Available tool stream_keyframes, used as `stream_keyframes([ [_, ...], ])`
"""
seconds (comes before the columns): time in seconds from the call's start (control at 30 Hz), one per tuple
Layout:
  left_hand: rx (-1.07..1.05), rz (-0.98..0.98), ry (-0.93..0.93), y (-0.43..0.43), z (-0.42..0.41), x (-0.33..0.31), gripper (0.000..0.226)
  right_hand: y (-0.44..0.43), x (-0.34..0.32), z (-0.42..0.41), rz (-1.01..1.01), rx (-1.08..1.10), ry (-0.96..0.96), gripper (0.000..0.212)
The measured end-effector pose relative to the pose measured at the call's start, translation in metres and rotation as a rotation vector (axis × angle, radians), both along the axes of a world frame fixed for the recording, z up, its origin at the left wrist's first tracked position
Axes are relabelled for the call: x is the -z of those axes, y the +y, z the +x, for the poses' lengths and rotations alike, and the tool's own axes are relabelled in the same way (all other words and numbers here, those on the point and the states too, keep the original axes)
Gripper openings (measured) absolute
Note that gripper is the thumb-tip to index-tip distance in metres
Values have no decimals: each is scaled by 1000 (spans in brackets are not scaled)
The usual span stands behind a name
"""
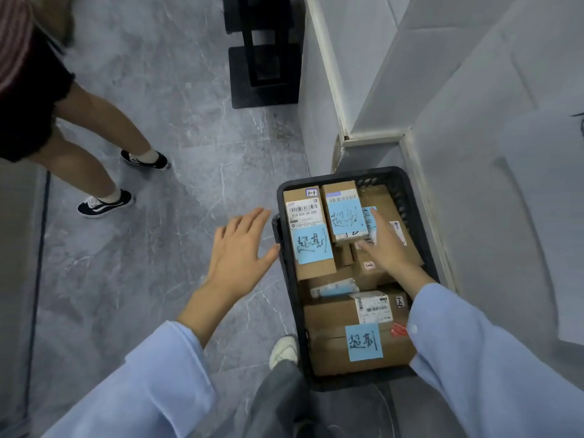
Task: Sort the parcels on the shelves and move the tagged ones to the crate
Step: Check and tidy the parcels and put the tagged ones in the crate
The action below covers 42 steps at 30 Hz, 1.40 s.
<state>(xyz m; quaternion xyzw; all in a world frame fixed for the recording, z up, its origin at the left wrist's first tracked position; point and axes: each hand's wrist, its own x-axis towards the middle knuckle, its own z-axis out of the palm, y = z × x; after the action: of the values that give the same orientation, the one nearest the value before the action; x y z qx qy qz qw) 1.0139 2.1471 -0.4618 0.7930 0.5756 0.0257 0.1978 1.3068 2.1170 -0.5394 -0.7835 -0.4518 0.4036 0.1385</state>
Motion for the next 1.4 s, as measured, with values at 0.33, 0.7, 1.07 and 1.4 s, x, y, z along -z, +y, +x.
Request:
stream_keyframes([
  [0.33,-63,119,149,-63,-18,-71,68,-47,-127,-42,71,-391,-404,68],
  [0.7,-300,252,164,-211,-108,-166,73,-144,-241,-169,336,-701,-428,71],
  [1.07,-816,327,290,-437,-271,-251,74,-253,-320,-406,590,-1283,-399,66],
  [1.4,-1341,364,369,-675,-386,-302,74,-435,-378,-615,812,-1725,-206,69],
])
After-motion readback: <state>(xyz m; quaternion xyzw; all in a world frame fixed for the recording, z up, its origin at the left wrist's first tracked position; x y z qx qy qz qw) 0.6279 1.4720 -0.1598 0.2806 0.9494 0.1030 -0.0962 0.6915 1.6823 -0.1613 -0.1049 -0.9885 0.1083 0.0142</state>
